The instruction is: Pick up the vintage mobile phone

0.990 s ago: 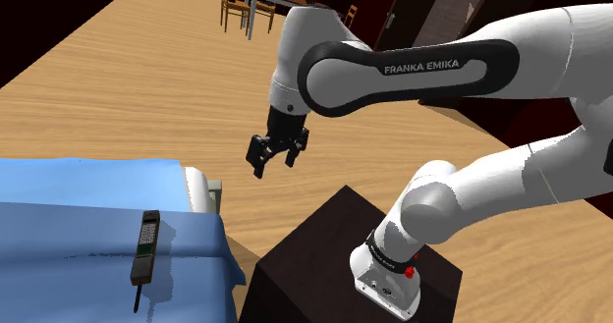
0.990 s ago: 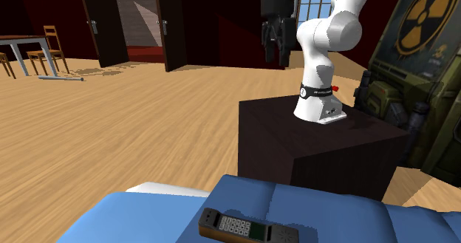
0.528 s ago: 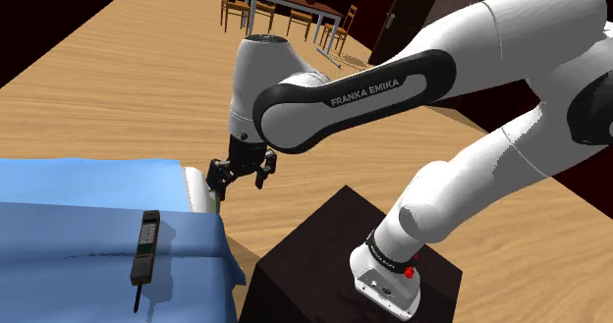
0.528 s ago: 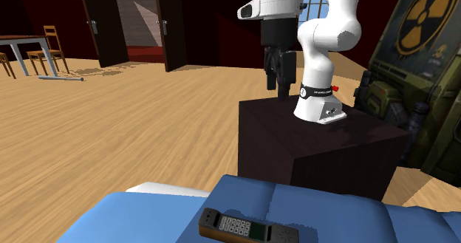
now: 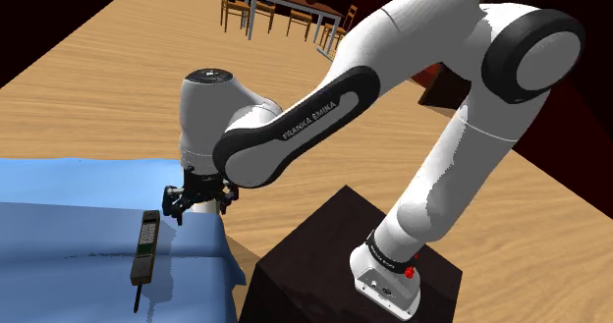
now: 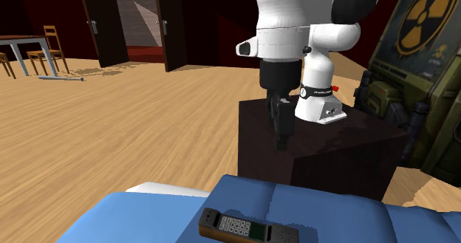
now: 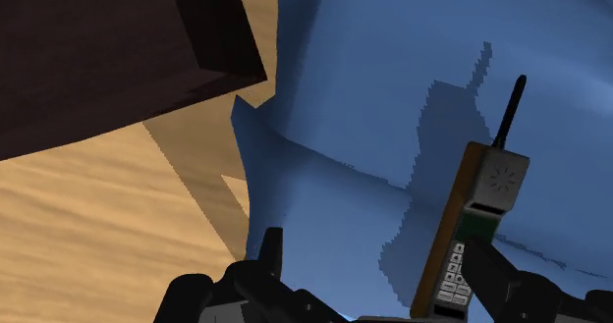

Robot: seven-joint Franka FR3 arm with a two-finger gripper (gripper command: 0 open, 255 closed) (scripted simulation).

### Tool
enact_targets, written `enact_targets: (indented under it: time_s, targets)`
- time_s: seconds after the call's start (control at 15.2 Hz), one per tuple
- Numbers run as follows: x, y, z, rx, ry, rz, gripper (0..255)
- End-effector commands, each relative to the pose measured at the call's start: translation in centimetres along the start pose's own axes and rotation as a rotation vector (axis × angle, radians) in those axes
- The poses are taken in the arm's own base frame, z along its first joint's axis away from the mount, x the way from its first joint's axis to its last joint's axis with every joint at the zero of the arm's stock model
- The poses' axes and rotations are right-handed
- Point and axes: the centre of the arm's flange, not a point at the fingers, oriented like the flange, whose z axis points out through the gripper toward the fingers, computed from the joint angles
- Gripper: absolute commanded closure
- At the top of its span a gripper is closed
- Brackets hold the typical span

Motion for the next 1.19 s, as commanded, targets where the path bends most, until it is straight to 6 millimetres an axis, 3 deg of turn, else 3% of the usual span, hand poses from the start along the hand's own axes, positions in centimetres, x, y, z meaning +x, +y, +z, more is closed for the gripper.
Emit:
enact_targets:
  time_s: [0.0, 0.66, 1.12]
  targets:
    - [0.4, -1.9, 1.7, -0.001, 0.006, 0.032, 0]
    - [3.5, -11.5, 10.3, -0.01, 0.025, 0.181, 0]
    - [3.9, -12.0, 14.0, -0.011, 0.027, 0.19, 0]
